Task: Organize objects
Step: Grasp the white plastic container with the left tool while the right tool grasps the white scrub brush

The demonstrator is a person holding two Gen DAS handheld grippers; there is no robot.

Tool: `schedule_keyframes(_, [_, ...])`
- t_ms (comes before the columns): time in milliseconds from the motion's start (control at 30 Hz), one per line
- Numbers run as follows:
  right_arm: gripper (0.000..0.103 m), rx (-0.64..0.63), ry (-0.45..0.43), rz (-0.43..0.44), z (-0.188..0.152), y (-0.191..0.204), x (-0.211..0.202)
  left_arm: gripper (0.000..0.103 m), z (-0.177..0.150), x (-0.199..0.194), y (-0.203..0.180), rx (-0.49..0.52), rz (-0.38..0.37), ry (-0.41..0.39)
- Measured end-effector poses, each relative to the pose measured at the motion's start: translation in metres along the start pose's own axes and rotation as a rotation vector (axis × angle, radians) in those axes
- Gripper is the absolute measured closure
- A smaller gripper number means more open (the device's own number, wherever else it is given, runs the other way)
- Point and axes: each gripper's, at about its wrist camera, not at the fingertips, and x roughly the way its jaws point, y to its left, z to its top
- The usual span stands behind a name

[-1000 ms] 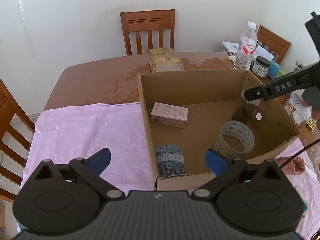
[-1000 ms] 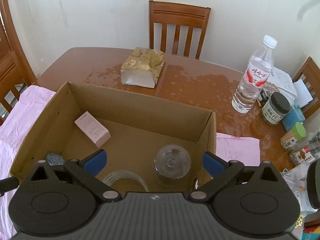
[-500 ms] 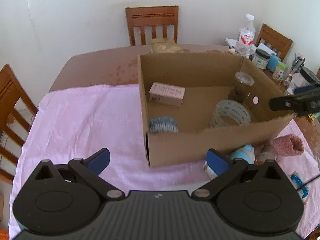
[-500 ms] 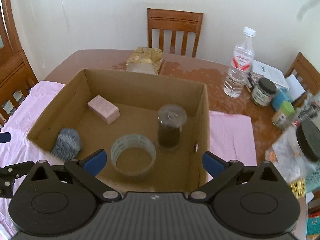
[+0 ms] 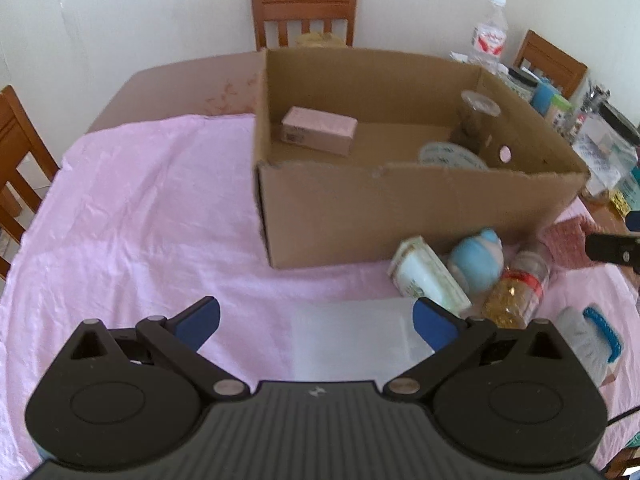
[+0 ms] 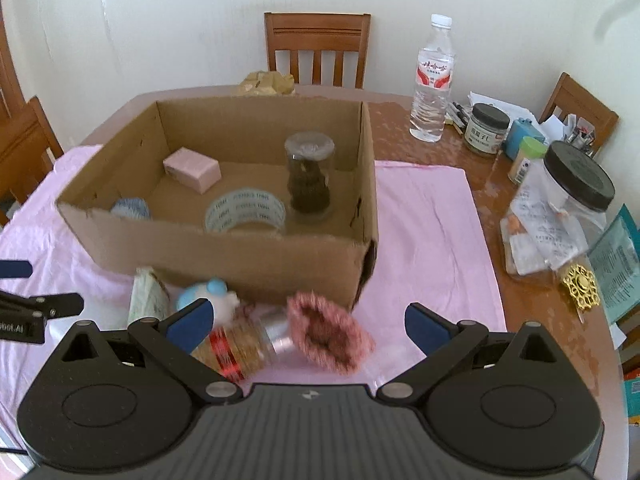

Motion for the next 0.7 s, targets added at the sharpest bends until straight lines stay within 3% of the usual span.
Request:
schedule_keyframes(433, [0.000, 0.050, 0.058, -0.016, -0.029, -0.013, -0.003, 0.001, -0.003, 0.020, -0.014, 0.005, -0.028, 0.028])
schedule_keyframes(700, [0.000, 0.050, 0.110, -0.009, -0.049, -0.029, -0.007, 0.000, -0.010, 0.035, -0.005, -0.026, 0.008, 0.080])
